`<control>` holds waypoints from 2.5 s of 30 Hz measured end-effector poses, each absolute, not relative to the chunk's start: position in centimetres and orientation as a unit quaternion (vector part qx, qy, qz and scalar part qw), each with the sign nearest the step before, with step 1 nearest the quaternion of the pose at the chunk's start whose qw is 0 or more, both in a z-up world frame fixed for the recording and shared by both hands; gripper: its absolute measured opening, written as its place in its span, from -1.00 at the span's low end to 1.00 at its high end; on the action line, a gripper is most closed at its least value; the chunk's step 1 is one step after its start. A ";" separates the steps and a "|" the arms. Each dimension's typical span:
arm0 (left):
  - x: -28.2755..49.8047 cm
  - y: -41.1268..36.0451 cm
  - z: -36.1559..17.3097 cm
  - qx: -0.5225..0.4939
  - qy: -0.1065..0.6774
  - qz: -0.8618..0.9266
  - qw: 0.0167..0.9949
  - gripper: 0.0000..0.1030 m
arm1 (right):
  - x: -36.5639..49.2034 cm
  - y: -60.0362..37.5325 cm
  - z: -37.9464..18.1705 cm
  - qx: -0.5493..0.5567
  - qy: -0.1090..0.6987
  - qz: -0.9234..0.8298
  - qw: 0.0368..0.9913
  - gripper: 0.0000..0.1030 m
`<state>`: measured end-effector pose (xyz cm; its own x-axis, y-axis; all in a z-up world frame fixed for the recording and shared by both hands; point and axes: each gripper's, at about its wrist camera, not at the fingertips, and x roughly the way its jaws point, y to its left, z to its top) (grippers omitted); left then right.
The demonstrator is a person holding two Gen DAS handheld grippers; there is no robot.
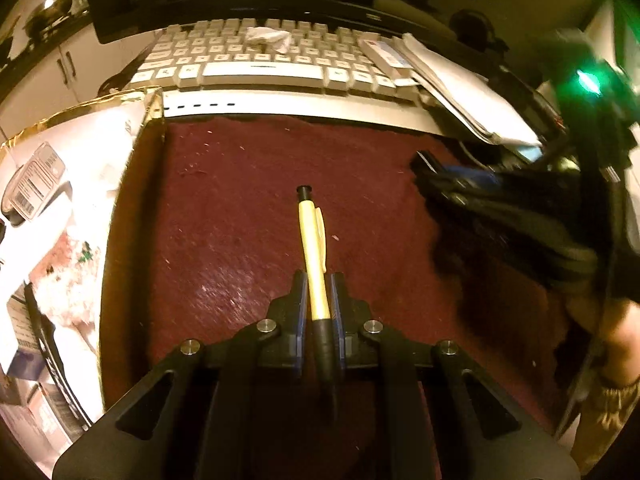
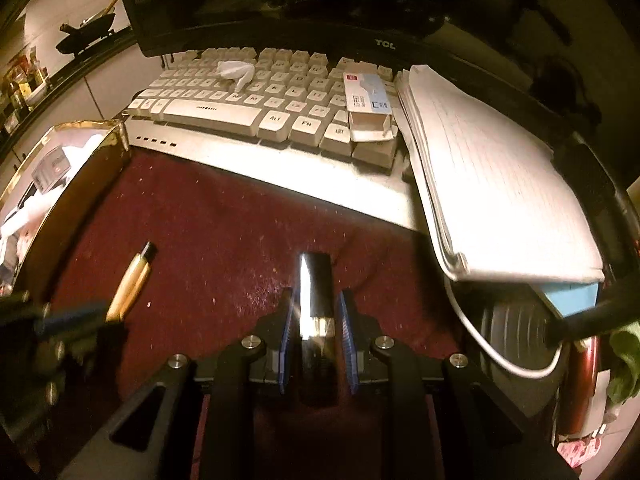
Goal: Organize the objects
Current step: 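Grasp the black tube with the right gripper while the left holds the yellow pen, then hold the yellow pen upright with the left gripper while the right holds the black tube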
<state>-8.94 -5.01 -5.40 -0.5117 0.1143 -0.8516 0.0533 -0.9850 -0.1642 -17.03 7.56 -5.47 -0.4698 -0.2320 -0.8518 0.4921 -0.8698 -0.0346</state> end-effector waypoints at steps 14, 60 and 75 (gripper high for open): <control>-7.5 -4.4 -5.6 -0.477 -0.086 0.873 0.052 -0.80 | -15.6 5.1 -5.5 0.455 0.177 -0.851 0.191 -0.68; -6.6 -5.7 -5.5 -0.448 -0.144 0.880 0.063 -0.84 | -14.3 3.6 -5.5 0.432 0.155 -0.856 0.236 -0.69; -5.9 -6.0 -4.3 -0.432 -0.158 0.886 0.063 -0.84 | -12.3 3.9 -3.0 0.403 0.155 -0.866 0.251 -0.69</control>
<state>-5.92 -5.95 -4.28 -0.6185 0.2483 -0.7455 0.0255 -0.9419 -0.3349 -12.30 3.90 -3.04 -0.5497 -0.3093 -0.7760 0.5595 -0.8261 -0.0671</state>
